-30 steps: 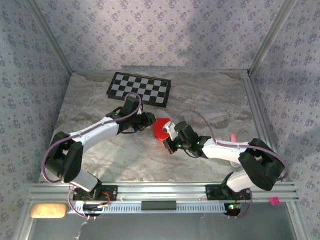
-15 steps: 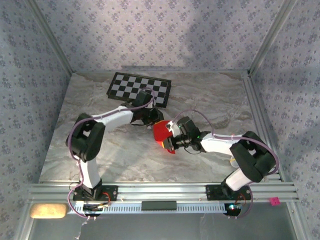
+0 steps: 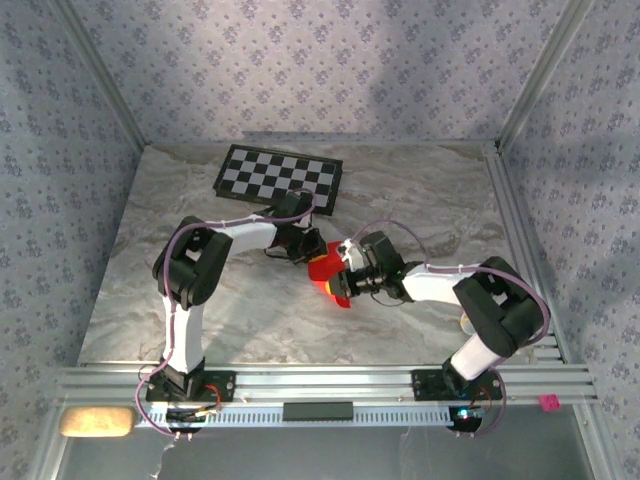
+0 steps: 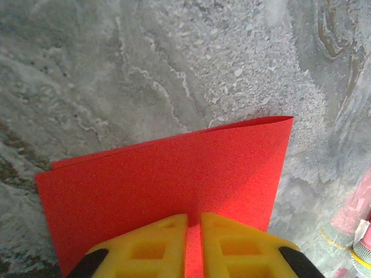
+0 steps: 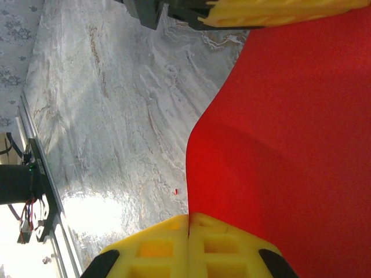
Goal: Fold a paper plane with a square sheet of paper (pick it up from the middle)
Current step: Third fold the triangle at the center of the table.
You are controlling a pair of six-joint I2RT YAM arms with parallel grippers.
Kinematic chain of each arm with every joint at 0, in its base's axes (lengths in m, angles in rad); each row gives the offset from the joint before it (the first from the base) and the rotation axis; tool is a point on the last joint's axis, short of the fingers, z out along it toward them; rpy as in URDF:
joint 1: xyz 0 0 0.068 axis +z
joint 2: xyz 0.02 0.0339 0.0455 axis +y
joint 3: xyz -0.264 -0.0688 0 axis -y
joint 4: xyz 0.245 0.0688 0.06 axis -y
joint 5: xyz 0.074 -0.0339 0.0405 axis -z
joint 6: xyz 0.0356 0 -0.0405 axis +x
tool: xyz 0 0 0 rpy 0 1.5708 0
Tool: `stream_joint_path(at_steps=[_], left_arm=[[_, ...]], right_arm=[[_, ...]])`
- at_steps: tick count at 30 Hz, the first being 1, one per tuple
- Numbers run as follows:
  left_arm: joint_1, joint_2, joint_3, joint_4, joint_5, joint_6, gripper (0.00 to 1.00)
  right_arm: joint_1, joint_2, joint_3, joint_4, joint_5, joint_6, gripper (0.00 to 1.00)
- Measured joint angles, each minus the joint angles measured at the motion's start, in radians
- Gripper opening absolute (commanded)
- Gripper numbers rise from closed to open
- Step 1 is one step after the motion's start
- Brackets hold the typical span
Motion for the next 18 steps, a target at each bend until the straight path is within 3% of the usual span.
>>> stream_joint_path(at_steps=[18], left_arm=[[0.0,0.002,0.006,-0.016,-0.008,0.034,0.13]], right_arm=[[-0.1,0.055,0.017,-0.018,-0.074,-0.012,0.0]])
